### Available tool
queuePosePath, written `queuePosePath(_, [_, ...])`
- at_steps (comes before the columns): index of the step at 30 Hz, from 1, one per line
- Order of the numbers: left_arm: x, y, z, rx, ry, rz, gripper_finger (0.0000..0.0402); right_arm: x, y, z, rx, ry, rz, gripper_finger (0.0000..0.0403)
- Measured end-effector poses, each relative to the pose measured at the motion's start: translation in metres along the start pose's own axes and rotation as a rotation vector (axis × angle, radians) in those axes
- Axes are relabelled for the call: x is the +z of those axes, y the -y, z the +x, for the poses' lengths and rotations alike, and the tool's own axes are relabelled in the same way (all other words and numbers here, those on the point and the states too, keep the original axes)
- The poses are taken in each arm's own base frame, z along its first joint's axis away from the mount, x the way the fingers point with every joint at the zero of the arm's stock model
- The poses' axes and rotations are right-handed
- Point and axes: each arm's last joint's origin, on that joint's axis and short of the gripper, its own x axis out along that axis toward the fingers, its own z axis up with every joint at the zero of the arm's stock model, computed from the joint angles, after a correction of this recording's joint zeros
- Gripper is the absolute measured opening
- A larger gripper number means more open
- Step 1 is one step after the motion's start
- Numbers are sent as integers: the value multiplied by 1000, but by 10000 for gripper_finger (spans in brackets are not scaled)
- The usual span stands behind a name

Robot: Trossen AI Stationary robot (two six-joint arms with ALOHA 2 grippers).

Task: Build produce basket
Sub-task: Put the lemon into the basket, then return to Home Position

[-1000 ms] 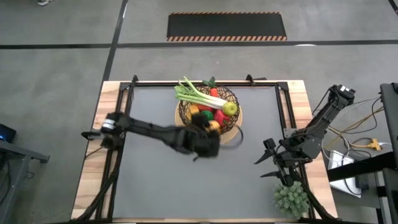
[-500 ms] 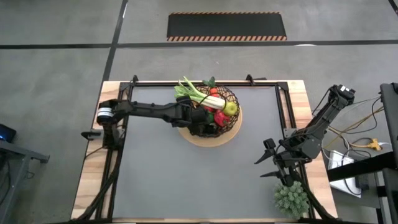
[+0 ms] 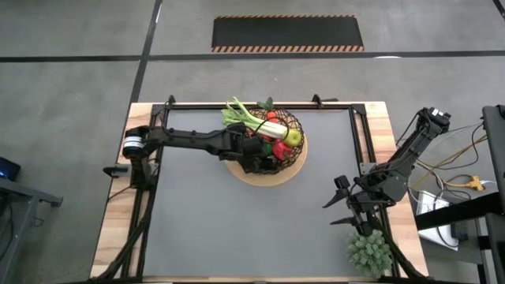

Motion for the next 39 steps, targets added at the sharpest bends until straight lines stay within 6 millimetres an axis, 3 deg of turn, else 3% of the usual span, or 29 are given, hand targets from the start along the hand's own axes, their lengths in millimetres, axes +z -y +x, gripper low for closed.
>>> queuePosePath(13, [0, -2, -4, -18, 4, 7, 265, 0, 0, 0, 1, -4, -3, 228])
queuePosePath(16, [-3, -7, -23, -20, 13, 50, 269, -1, 0, 0, 1, -9, -5, 228])
queuePosePath(21, [-12, -8, -79, -63, 152, 68, 269, -9, 0, 0, -22, -33, -31, 228])
queuePosePath(23, [-23, 0, -103, -103, 231, 69, 269, -13, 0, 1, -30, -46, -42, 228])
queuePosePath(26, [-45, 27, -129, -201, 428, 110, 269, -23, -1, 2, -59, -76, -51, 228])
queuePosePath(32, [-114, 81, -146, -385, 813, 252, 270, -46, 9, 5, -293, -145, 84, 228])
queuePosePath(35, [-146, 85, -144, -431, 929, 268, 270, -49, 18, 10, -393, -106, 125, 228])
queuePosePath(39, [-172, 60, -136, -374, 1024, 206, 266, -37, 37, 22, -467, 2, 74, 228])
